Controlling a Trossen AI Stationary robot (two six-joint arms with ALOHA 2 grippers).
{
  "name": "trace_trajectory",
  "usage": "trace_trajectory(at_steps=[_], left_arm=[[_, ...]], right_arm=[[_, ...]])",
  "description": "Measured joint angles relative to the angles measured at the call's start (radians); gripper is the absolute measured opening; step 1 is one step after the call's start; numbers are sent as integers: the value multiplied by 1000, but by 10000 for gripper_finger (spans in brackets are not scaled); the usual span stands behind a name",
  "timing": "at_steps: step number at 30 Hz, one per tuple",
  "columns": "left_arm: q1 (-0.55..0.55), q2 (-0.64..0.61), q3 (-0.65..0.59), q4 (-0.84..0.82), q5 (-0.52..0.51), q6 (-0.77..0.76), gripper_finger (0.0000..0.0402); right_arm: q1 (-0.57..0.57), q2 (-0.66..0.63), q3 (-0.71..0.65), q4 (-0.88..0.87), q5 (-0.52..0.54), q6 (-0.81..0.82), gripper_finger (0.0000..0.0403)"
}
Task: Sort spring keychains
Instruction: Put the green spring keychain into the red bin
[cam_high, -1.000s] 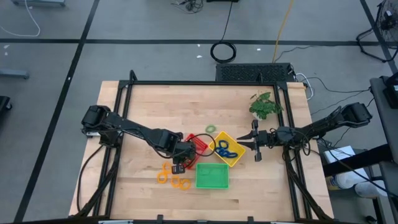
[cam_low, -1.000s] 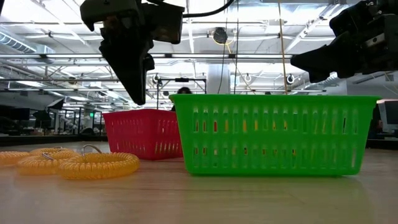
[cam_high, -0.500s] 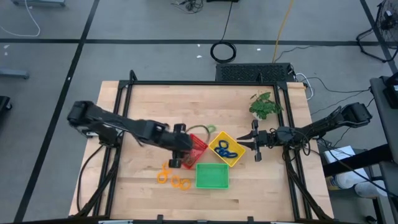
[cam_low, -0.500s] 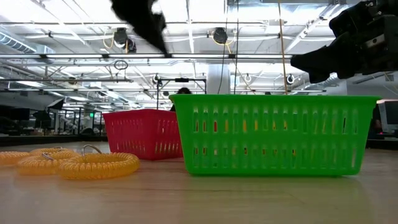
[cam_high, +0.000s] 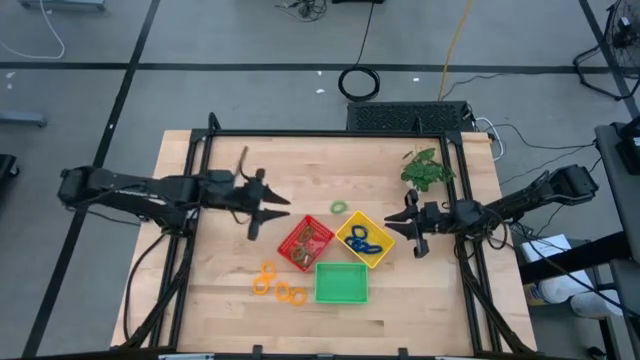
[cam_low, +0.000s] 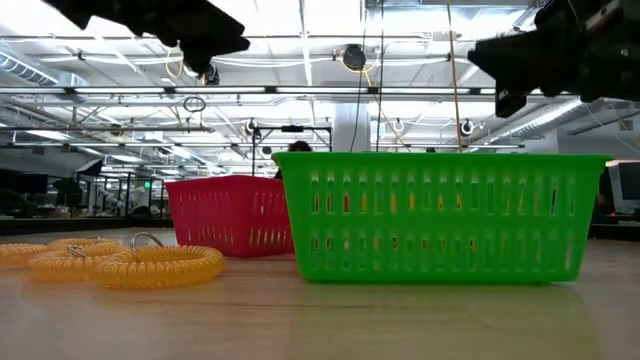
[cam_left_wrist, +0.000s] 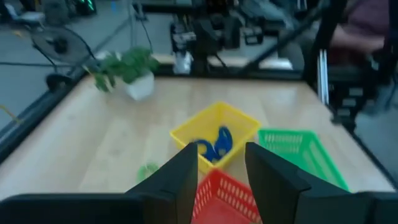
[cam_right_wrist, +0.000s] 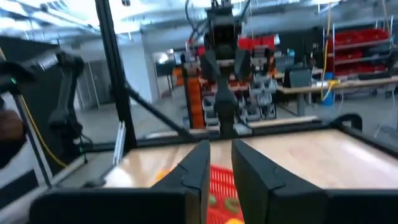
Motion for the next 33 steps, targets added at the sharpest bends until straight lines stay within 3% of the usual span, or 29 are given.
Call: trace_trajectory(at_steps=[5,7,10,12,16,20,23,29,33], left_arm=[[26,-77,-48,12,-1,-8,141],[28,-87,-52,12,-2,-4,141],[30,-86,-52,12,-3,-1,141],[30,-81,-52,12,-12,1,141],[30,-75,-53,-8,-52,26,141],[31,-69,-53,-20,-101,31,141],[31,-70,-53,-19,-113,28,141],[31,-70,-53,-19,-113,27,141],[31,-70,-53,-18,-113,26,141]], right_arm=[[-1,-2,0,86,12,-18,57],[-5,-1,16,104,116,-48,57],[-13,5,104,-99,357,-32,58],[-40,16,240,-347,399,-44,64],[-132,128,572,-863,359,-43,88],[-252,288,882,-1254,211,3,115],[-338,439,1038,-1474,126,24,144],[-427,699,1140,-1502,-58,-1,191],[-441,839,1161,-1488,-83,-20,198]])
